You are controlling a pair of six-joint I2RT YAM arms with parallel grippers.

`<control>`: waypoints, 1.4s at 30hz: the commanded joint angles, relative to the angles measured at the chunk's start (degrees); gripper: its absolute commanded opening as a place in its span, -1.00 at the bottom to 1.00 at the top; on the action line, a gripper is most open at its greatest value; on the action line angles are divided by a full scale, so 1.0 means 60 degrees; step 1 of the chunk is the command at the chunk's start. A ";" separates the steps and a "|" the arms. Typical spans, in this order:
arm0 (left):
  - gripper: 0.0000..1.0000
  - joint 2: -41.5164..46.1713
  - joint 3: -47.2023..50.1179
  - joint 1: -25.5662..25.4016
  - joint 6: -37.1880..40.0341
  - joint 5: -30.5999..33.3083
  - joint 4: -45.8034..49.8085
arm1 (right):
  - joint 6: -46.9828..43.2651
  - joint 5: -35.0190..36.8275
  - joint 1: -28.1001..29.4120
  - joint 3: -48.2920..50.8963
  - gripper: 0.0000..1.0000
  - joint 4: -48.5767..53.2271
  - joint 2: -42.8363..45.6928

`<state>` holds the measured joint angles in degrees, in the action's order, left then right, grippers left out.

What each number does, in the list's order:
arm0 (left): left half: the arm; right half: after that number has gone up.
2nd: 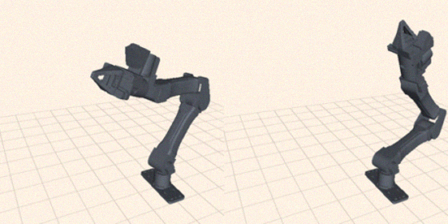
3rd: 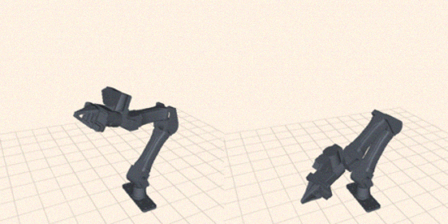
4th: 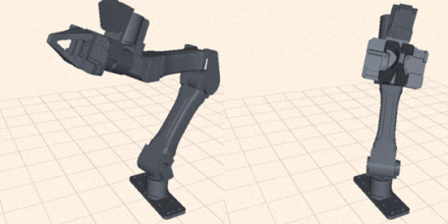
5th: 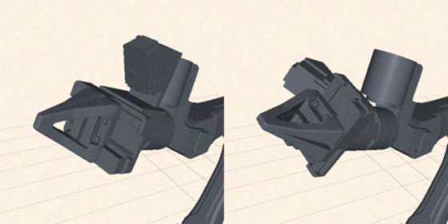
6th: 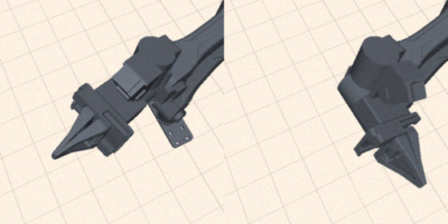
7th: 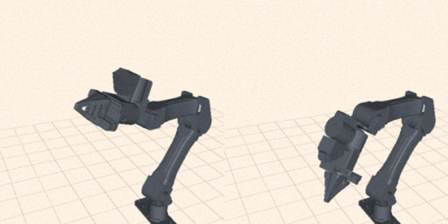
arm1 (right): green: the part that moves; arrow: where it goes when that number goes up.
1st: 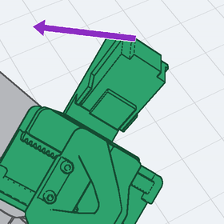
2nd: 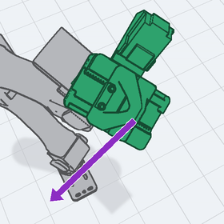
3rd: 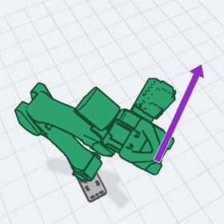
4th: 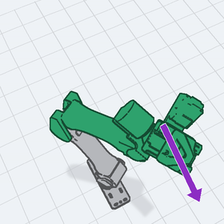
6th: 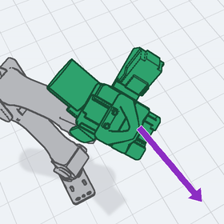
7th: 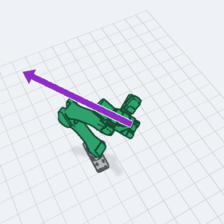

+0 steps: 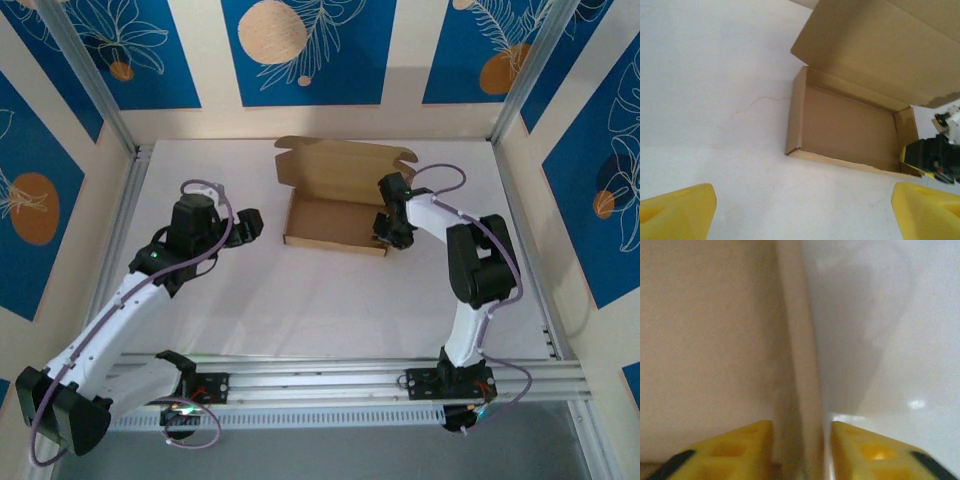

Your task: Fold the paper box

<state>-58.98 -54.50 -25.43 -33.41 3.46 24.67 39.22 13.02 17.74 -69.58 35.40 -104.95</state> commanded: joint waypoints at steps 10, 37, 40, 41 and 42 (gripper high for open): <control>0.78 0.0788 0.0482 -0.0097 0.3141 0.0448 -0.1888 | -0.4453 -0.0875 -0.0115 0.1551 0.49 -0.3515 0.5159; 0.88 -0.8014 -0.4820 0.2034 0.5876 -0.5618 -0.4990 | -0.8118 -0.3908 -0.2604 0.0388 0.64 -0.5221 0.2189; 0.84 -0.8430 -0.4926 0.2027 0.5760 -0.6386 -0.5610 | -0.8261 -0.4146 -0.2617 0.0217 0.58 -0.5038 0.1970; 0.82 -0.8566 -0.5049 0.2025 0.5768 -0.6490 -0.5610 | -0.8332 -0.4286 -0.2619 0.0116 0.55 -0.4940 0.1897; 0.78 -0.8671 -0.5168 0.2023 0.5773 -0.6580 -0.5546 | -0.8353 -0.4378 -0.2612 0.0017 0.52 -0.4843 0.1830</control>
<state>-109.01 -82.70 -13.26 0.08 -28.60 -5.13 -8.62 -9.02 2.22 -66.65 4.60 -93.10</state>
